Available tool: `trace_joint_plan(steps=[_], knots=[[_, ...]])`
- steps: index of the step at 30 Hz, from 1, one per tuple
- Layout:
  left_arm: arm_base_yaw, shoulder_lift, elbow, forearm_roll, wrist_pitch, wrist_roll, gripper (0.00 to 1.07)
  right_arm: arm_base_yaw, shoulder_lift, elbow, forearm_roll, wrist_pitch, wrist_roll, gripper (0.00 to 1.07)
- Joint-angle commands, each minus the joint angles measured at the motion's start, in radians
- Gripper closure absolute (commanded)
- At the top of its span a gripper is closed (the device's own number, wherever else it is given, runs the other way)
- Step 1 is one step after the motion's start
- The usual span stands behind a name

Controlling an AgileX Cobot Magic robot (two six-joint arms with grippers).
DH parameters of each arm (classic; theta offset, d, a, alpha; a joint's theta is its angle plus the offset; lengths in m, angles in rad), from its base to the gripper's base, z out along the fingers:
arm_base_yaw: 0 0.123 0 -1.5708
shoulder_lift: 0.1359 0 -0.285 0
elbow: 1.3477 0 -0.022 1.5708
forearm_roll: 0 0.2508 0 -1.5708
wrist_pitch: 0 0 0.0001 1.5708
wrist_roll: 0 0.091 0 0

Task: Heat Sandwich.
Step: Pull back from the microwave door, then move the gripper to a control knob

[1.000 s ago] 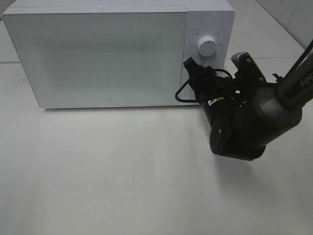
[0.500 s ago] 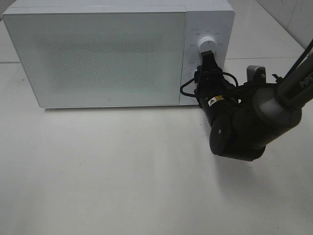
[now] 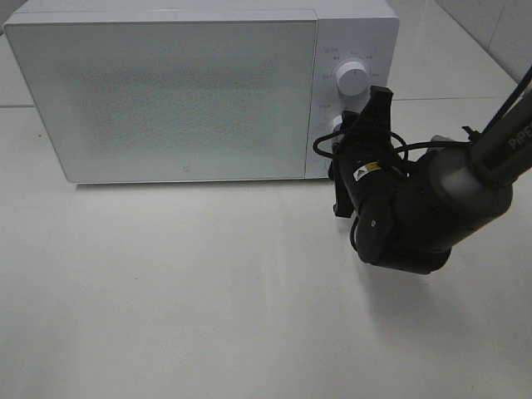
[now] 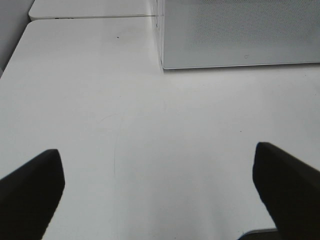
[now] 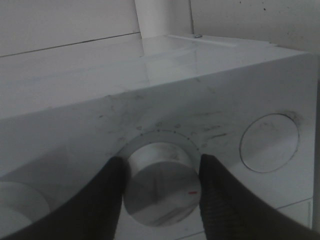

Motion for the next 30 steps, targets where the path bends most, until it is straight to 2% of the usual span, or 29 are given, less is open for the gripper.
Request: trace_joint_plan(steps=[1,14,23,26,27,28,30], knots=[[0.004,-0.026,0.004,0.0,-0.006,-0.006,0.1,0.0,-0.005,-0.013,-0.061,-0.018,0.027,1.02],[0.004,-0.026,0.004,0.0,-0.006,-0.006,0.1,0.0,-0.005,-0.013,-0.062,-0.018,0.005,0.99],[0.004,-0.026,0.004,0.0,-0.006,-0.006,0.1,0.0,-0.005,-0.013,-0.064,-0.018,-0.004,0.89],[0.004,-0.026,0.004,0.0,-0.006,-0.006,0.1,0.0,-0.005,-0.013,-0.06,-0.018,-0.004,0.75],[0.004,-0.026,0.004,0.0,-0.006,-0.006,0.1,0.0,-0.005,-0.013,-0.06,-0.018,-0.004,0.75],[0.004,-0.026,0.004,0.0,-0.006,-0.006,0.1,0.0,-0.005,-0.013,-0.057,-0.018,-0.013,0.65],[0.004,-0.026,0.004,0.0,-0.006,-0.006,0.1,0.0,-0.005,-0.013,-0.057,-0.019,-0.024,0.54]])
